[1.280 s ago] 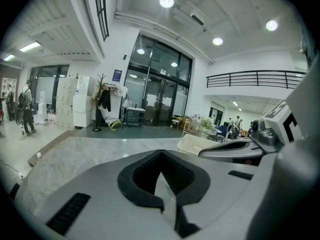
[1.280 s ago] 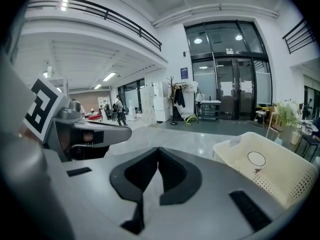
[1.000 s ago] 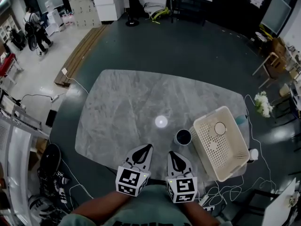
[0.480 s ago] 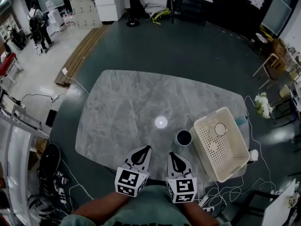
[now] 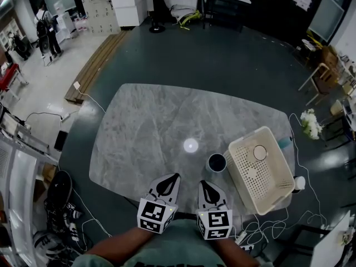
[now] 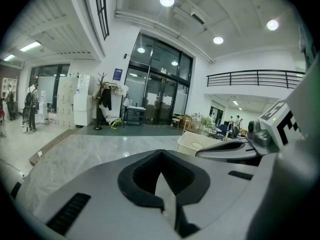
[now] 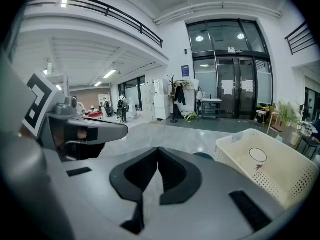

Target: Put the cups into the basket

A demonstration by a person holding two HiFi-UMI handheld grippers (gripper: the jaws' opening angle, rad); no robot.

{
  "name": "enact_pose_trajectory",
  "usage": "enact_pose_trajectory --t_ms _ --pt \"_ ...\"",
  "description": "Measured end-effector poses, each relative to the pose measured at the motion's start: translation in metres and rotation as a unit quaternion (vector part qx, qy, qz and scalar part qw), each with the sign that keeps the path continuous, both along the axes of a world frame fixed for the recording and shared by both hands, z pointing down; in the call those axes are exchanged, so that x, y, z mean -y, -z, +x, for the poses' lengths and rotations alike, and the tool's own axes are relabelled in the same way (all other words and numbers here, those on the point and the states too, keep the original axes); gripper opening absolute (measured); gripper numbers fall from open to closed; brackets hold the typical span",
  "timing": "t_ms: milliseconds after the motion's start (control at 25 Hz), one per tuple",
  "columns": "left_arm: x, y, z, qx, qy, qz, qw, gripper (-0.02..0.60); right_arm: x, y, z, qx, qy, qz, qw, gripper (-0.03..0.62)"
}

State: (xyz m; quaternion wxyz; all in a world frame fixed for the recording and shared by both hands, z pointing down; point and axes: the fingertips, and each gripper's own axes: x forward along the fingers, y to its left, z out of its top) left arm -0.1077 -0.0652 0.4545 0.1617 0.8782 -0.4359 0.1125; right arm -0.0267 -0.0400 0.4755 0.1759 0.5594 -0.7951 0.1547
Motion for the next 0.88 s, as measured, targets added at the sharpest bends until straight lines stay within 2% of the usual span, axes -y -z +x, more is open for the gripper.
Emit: enact_pose_trajectory --t_ms 600,880 --pt "-0.005 -0.001 0.003 0.003 -0.002 -0.002 1.0000 0.006 -0.007 -0.003 0.003 -0.001 -0.008 -0.005 1.000 0.017" --pt "-0.001 0.001 0.012 0.003 -0.006 0.004 1.0000 0.007 -0.006 -0.009 0.017 0.002 -0.030 -0.010 1.000 0.017"
